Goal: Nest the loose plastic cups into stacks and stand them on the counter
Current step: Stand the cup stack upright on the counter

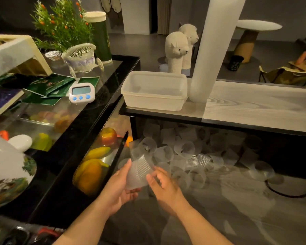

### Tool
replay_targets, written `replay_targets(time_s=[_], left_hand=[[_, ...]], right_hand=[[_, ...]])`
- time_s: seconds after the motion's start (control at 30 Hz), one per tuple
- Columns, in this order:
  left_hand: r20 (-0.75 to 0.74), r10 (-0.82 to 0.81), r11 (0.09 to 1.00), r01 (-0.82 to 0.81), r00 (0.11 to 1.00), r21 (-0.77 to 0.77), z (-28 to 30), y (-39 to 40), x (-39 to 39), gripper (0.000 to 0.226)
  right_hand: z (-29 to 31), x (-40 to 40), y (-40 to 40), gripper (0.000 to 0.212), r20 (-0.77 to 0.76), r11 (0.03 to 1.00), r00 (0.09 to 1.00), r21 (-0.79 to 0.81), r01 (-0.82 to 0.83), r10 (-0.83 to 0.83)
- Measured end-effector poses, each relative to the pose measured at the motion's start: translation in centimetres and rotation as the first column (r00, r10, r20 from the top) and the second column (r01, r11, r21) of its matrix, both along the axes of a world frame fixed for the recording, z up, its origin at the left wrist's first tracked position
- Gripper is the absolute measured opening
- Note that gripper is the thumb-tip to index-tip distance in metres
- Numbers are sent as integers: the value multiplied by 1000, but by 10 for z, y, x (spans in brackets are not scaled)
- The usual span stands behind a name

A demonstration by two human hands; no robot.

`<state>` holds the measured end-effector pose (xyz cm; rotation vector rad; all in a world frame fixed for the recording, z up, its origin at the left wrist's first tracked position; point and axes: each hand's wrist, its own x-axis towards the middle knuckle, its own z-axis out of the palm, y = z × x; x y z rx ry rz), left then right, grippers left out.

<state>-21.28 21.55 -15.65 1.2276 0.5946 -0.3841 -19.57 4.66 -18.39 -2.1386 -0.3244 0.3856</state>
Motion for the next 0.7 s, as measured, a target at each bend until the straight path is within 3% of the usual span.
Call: replay_targets(time_s=[0.07, 0.2, 0.27, 0.3, 0.37, 0.4, 0.53, 0.6, 0.7], left_hand=[[33, -44, 997, 46, 998, -60, 3, -3, 3, 57], [77, -62, 998, 64, 995, -23, 7, -9, 12, 51], [73, -37, 999, 36, 997, 11, 10, -12, 14, 50], [62, -10, 1000, 9, 998, 18, 10, -13, 15, 49], [34, 33, 999, -34, 999, 12, 10, -14, 17, 48], [19, 41, 999, -41, 999, 6, 10, -14, 17, 48], [-20, 34, 999, -34, 999, 15, 8, -11, 17, 53], [-24, 27, 999, -27, 999, 22, 8, -7, 18, 58], [-29, 37, 999, -36, 999, 18, 8, -2, 22, 53]], right_hand=[[2, 3, 6, 62, 1, 995, 998, -68, -68, 69], [14, 8, -3, 72, -173, 979, 967, -52, -199, 187], [17, 24, -14, 57, -175, 999, 983, -16, -48, 45], [14, 39, -21, 48, -111, 991, 985, -6, 132, -132], [2, 74, -36, 30, 11, 905, 905, -27, 425, -425], [-2, 90, -42, 27, 7, 885, 887, -58, 461, -462], [-28, 127, -54, 47, -283, 874, 835, -25, 485, -471], [-37, 131, -55, 48, -277, 832, 805, 32, 554, -525], [-33, 115, -55, 32, -263, 700, 719, 180, 691, -643]])
